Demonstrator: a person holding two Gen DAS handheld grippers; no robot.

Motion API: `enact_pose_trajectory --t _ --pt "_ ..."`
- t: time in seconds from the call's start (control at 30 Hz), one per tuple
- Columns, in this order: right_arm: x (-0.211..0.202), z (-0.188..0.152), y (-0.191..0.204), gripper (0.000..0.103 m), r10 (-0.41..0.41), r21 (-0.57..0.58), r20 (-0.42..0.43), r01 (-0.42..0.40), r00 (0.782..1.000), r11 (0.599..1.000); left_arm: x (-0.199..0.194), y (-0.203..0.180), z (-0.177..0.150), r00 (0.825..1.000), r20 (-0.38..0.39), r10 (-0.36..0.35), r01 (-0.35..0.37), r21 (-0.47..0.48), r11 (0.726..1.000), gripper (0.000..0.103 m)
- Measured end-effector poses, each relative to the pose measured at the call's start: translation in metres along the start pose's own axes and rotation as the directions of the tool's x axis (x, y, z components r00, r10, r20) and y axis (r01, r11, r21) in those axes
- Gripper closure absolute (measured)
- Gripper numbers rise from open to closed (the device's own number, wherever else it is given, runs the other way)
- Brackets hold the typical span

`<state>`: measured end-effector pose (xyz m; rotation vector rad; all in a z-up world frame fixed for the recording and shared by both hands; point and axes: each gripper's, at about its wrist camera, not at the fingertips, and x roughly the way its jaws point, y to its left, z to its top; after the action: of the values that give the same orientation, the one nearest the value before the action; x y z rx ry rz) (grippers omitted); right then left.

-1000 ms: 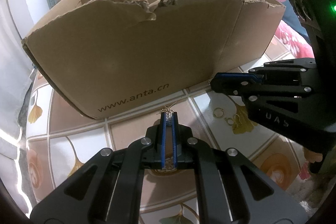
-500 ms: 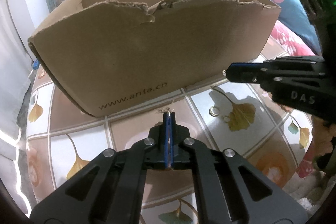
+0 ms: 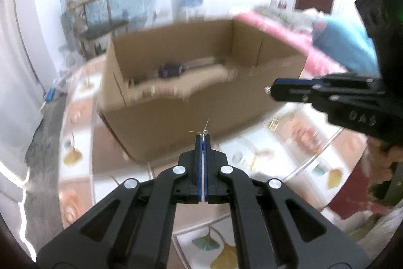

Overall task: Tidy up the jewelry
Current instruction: 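Carry both held items over the box and open both tools, then withdraw both tools from the box toward the gold rings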

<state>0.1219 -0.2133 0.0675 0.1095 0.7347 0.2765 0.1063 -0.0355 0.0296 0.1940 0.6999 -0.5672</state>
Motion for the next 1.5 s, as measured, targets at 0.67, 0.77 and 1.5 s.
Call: enact_pose_trajectory --t 0.67,0.77,1.5 --pt "0.063 0.086 -0.06 0.094 -0.063 0.038 -0.003 0.063 0.998 0.997 0.064 0.03 0.078 0.998 0.036 -0.055 0.058 -0.073 0.996 0.089" --pt "0.05 0.084 -0.07 0.082 -0.067 0.074 0.027 0.065 0.997 0.995 0.057 0.035 0.073 0.997 0.05 -0.066 0.071 -0.102 0.992 0.085" --pt "-0.03 -0.01 -0.05 0.071 -0.03 0.059 -0.016 0.031 0.999 0.998 -0.02 0.022 0.001 0.998 0.032 -0.046 0.049 -0.102 0.994 0.043"
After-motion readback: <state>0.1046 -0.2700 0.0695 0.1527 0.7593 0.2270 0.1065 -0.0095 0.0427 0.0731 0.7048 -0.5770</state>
